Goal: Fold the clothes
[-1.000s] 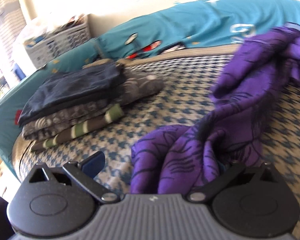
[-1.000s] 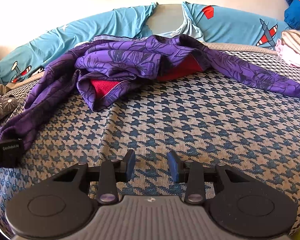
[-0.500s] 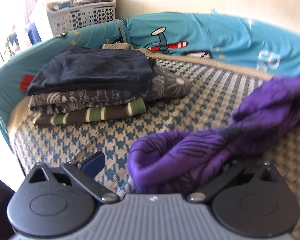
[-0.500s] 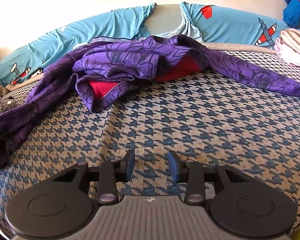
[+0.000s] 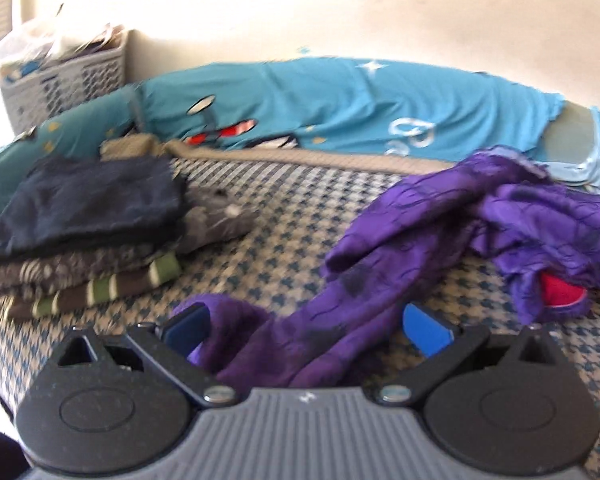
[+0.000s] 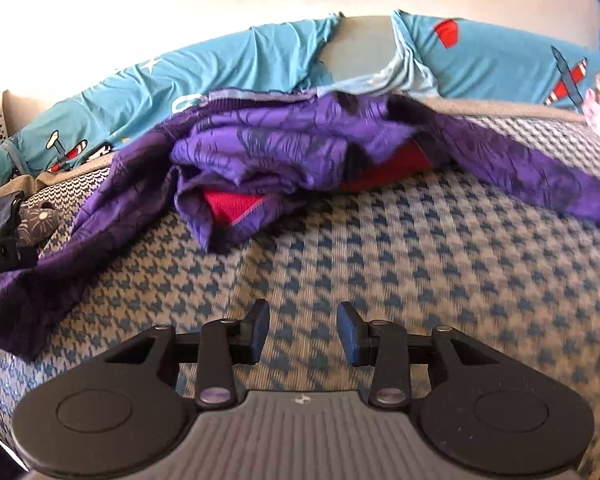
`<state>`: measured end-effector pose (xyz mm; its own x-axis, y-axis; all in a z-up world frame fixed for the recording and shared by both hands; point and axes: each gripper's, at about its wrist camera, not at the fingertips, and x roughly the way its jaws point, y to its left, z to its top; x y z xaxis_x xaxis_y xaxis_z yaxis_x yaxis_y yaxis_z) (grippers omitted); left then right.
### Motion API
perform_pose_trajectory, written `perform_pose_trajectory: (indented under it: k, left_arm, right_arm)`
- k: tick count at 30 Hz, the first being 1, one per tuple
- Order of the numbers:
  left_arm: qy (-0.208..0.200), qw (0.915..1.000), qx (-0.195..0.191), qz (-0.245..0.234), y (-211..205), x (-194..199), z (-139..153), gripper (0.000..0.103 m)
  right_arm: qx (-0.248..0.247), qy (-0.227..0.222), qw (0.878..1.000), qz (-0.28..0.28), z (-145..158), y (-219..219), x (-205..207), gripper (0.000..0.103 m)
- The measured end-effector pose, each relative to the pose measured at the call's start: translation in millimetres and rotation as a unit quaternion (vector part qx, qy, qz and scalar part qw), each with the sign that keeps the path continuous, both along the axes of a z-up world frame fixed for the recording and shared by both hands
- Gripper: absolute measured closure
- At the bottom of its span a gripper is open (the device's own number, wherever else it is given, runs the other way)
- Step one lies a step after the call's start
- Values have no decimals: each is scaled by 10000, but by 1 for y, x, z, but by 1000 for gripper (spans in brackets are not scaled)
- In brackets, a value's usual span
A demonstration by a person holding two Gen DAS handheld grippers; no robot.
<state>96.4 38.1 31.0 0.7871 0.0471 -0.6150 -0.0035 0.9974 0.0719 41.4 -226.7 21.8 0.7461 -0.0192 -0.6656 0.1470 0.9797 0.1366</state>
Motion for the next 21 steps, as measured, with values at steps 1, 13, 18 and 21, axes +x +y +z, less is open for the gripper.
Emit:
perform_pose_trajectory:
  k: [1,13,18,21]
  left_arm:
    - [-43,9999,22,-130,-5,0,3,0]
    - [-88,9772,-107,-2119,-84,18,-3,0]
    - [21,9758,-212,-2177,-106,41,-22,0]
    - [61,9740,-244,-2250,-114,52,-31,0]
  right_arm:
    - [-32,-10,10000,56,3,-3,4,66]
    - [-601,-123,9980,-127,16,-83,54,51]
    - [-666,-206,9976,-42,7,-101,71,43]
    - [-750,-240,9968,157,2,-103,78,40]
